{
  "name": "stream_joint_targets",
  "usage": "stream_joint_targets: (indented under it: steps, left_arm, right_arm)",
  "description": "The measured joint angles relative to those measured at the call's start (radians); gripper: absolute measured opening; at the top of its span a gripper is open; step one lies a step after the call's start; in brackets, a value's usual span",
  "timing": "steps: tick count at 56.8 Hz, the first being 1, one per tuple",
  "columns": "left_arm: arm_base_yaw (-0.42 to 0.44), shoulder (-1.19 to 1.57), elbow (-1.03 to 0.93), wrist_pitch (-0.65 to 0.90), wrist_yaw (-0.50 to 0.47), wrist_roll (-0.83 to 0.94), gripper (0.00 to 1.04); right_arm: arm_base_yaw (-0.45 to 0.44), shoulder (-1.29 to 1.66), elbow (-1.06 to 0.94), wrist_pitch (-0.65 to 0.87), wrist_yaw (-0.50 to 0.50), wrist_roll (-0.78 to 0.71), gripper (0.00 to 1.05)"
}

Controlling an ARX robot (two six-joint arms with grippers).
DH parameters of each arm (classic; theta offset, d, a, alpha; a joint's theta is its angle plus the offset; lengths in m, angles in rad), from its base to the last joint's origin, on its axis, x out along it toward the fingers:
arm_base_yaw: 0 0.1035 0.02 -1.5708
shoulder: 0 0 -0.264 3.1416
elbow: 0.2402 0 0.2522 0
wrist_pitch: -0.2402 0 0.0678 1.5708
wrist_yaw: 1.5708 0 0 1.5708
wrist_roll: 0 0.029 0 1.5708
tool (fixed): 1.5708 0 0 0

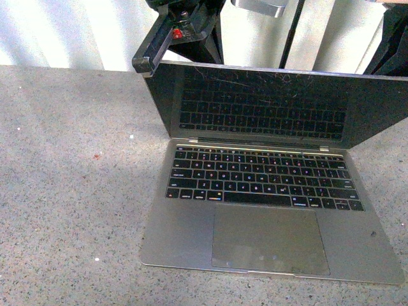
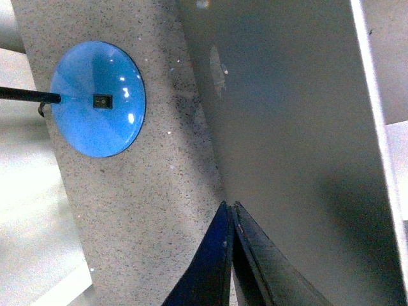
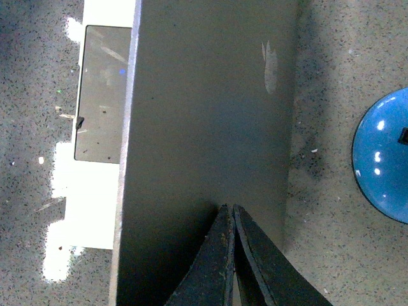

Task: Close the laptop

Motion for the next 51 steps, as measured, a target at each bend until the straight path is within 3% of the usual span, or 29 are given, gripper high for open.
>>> stream_joint_targets:
  steps: [51]
  left_arm:
    - [-0.02,-0.072,-0.211,0.08,0.007,-0.006,0.04]
  right_arm:
    - [0.028,-0.047,-0.176,0.093,0.013,0.003,0.03]
